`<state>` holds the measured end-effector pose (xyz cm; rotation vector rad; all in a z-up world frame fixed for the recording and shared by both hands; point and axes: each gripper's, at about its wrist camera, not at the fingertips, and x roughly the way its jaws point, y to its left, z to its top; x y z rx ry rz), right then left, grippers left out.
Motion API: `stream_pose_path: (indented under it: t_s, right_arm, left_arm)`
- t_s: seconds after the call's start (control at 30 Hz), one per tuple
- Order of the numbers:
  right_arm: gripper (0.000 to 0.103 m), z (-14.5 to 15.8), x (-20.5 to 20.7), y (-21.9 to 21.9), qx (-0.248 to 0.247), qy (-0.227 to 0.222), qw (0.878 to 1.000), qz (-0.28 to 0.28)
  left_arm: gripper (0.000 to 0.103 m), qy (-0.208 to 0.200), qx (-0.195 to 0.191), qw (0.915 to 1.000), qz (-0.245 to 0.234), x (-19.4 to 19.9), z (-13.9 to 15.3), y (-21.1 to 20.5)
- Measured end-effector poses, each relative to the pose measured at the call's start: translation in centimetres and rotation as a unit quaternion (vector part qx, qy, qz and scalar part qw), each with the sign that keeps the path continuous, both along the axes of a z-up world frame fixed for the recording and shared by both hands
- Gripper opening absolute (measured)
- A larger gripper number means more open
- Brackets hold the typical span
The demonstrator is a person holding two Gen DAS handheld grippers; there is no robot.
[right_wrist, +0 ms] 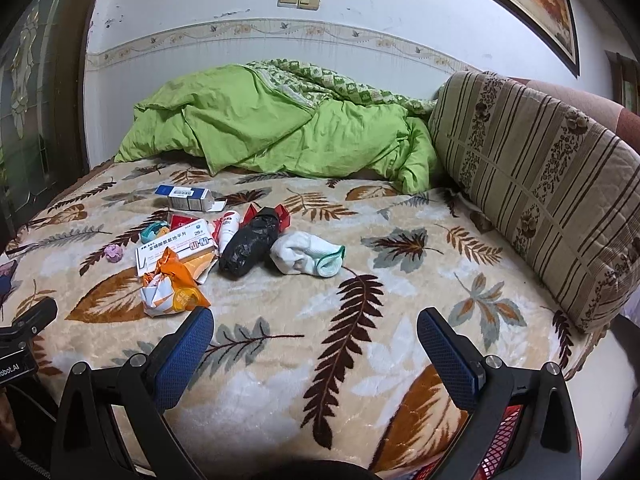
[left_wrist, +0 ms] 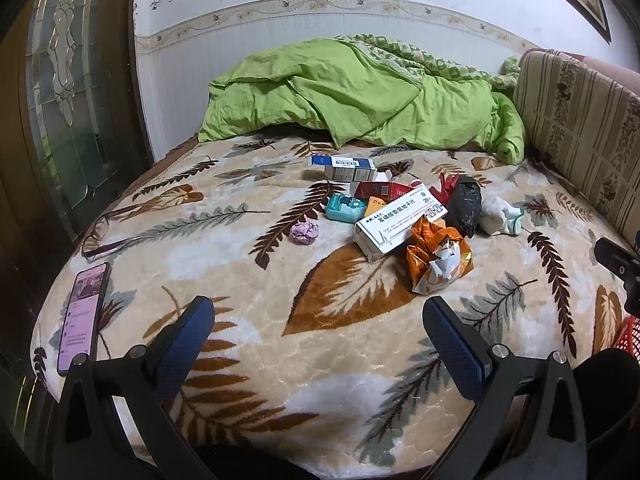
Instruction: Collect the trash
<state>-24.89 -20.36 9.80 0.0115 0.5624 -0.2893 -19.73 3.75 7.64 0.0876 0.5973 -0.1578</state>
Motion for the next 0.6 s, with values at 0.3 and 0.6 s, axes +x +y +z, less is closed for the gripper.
stream_pose_path:
  t_s: [0.3, 0.6]
  right_arm:
    - [0.102, -0.24, 0.35, -0.35, 0.012, 0.009, 1.000, -0.001]
    - [0.102, -0.39, 0.41, -0.48, 0.017, 0.014, 1.000, -0.001]
  left_arm:
    - [0.103, 0.001, 0.000, 1.0000, 0.000, 0.03, 0.07, -0.04]
    - [0.103, 0.002, 0.001, 1.0000, -0.001, 0.06, 0.19, -0.06]
